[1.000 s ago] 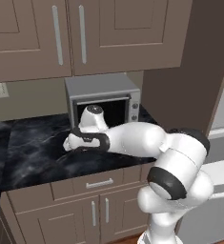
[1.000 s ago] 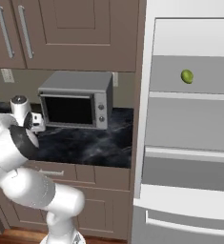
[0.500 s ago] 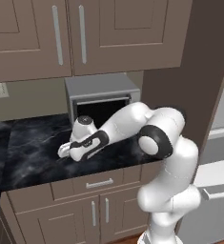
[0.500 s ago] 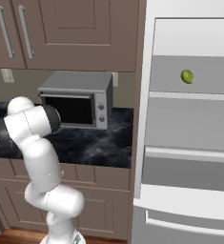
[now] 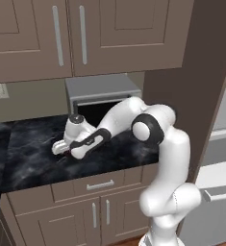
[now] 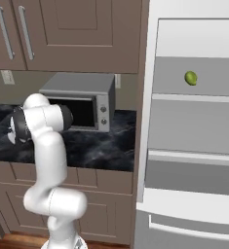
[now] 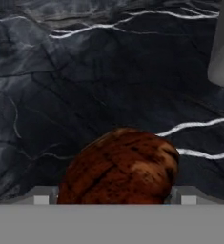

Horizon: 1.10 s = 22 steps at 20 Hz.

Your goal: Open the fridge, remove the mango, mushroom, and steak, and place them on any counter.

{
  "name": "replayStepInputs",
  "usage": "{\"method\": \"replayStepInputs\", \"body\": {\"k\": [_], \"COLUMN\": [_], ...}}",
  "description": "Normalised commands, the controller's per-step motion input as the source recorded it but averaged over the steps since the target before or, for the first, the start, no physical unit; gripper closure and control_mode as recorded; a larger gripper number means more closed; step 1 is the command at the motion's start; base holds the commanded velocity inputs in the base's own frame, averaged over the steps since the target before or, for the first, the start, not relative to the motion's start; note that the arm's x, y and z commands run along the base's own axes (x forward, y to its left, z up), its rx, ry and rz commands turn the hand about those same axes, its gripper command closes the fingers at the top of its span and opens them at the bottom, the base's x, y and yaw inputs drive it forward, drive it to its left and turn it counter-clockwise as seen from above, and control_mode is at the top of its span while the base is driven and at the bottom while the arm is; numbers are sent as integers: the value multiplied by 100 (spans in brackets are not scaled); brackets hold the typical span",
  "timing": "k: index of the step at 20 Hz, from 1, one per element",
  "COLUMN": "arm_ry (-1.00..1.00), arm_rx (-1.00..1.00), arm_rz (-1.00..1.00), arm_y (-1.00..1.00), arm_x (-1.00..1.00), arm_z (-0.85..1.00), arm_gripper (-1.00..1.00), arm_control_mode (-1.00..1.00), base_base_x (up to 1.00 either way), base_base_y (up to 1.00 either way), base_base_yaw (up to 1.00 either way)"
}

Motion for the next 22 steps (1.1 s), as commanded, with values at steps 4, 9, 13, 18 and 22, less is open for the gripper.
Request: {"method": "replayStepInputs", "body": {"k": [4, 9, 13, 18, 22], "arm_ry": [-5, -12, -13, -15, -4], "arm_rx": [0, 0, 6, 17, 19], "arm_rz": [-2, -7, -7, -2, 0], "arm_y": [-3, -43, -63, -59, -37], "arm_x": [-8, -65, -80, -100, -89], "arm_z": [3, 30, 45, 95, 100], "arm_gripper": [-100, -100, -100, -100, -100], "arm_control_mode": [-100, -100, -100, -100, -100], "base_base_x": [0, 0, 0, 0, 0], "base_base_y": [0, 0, 0, 0, 0], "base_base_yaw": [0, 0, 0, 0, 0]}}
